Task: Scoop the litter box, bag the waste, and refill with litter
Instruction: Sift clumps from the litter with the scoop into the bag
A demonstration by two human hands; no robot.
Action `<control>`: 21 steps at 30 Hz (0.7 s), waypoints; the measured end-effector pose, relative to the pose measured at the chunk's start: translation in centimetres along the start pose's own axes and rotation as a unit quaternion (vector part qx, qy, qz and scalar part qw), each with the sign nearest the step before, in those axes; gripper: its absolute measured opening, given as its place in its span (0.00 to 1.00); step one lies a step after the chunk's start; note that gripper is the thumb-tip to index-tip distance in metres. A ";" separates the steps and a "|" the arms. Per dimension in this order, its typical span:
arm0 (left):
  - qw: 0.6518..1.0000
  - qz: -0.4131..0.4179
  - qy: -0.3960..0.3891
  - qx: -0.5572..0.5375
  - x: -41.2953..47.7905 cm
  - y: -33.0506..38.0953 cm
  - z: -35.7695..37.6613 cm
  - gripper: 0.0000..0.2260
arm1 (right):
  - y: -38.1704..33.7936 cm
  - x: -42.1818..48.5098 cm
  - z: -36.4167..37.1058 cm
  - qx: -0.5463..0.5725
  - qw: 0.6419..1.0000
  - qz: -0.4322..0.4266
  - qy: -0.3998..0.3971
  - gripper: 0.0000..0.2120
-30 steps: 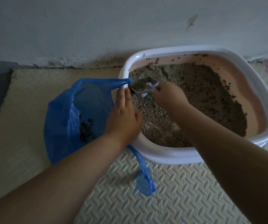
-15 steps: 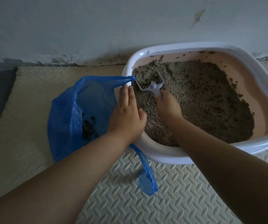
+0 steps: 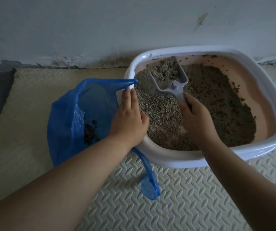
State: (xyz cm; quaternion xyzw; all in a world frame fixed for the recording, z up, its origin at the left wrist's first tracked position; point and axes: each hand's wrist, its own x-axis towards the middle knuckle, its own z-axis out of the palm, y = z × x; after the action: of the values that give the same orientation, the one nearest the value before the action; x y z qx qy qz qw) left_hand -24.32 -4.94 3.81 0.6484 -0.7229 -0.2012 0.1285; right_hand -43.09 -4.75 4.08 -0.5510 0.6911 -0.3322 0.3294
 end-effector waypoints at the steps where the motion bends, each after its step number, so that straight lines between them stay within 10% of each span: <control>1: 1.000 0.001 -0.001 0.000 0.0 0.0 0.0 0.31 | 0.0 -0.5 -0.6 -0.004 1.000 -0.006 0.008 0.19; 21: 1.000 0.000 -0.003 0.003 0.0 0.0 -0.1 0.31 | 0.6 -3.6 -1.6 -0.016 0.999 -0.014 0.048 0.19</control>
State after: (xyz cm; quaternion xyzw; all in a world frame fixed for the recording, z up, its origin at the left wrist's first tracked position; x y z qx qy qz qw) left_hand -24.27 -4.90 3.90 0.6485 -0.7237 -0.2010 0.1237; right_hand -44.10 -0.92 4.78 -0.5492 0.7033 -0.3523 0.2822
